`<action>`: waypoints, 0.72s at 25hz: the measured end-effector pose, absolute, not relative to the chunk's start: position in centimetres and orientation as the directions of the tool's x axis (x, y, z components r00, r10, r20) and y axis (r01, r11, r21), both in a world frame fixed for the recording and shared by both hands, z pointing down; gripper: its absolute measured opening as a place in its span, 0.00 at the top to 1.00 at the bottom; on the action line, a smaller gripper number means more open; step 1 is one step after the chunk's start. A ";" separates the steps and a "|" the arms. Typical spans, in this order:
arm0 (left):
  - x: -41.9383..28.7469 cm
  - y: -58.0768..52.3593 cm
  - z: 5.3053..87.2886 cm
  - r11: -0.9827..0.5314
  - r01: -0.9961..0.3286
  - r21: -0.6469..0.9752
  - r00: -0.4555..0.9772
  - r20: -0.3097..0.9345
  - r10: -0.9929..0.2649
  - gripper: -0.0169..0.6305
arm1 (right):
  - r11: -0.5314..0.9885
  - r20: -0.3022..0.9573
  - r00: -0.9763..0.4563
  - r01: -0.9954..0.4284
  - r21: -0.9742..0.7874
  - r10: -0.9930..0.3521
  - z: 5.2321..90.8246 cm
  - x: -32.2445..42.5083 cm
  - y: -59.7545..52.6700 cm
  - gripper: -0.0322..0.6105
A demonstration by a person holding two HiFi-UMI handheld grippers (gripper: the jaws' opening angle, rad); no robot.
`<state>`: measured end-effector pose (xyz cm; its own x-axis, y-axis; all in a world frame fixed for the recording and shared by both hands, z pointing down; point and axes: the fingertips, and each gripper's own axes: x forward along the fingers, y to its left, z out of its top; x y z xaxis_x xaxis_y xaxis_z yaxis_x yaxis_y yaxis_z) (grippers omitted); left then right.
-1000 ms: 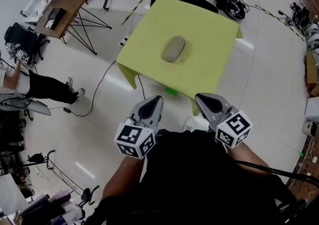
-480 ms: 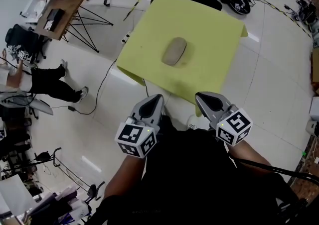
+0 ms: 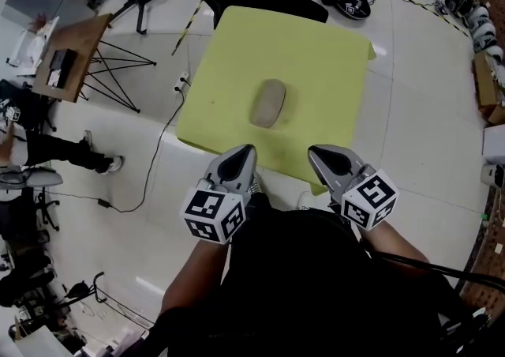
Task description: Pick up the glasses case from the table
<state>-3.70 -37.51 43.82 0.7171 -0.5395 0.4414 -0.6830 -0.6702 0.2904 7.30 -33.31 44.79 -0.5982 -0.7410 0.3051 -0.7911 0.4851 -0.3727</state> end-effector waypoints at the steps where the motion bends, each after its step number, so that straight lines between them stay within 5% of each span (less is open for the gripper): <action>1: -3.7 -38.5 43.9 -0.685 -0.667 0.293 0.730 0.438 -0.524 0.96 | 0.471 0.311 -0.582 -0.803 -0.364 -0.752 44.6 7.2 -34.0 0.95; 18: -5.8 -50.0 47.6 -0.845 -0.419 0.334 0.863 0.436 -0.256 0.87 | 0.108 0.487 -0.256 -0.944 -0.311 -0.835 47.4 7.4 -44.1 0.95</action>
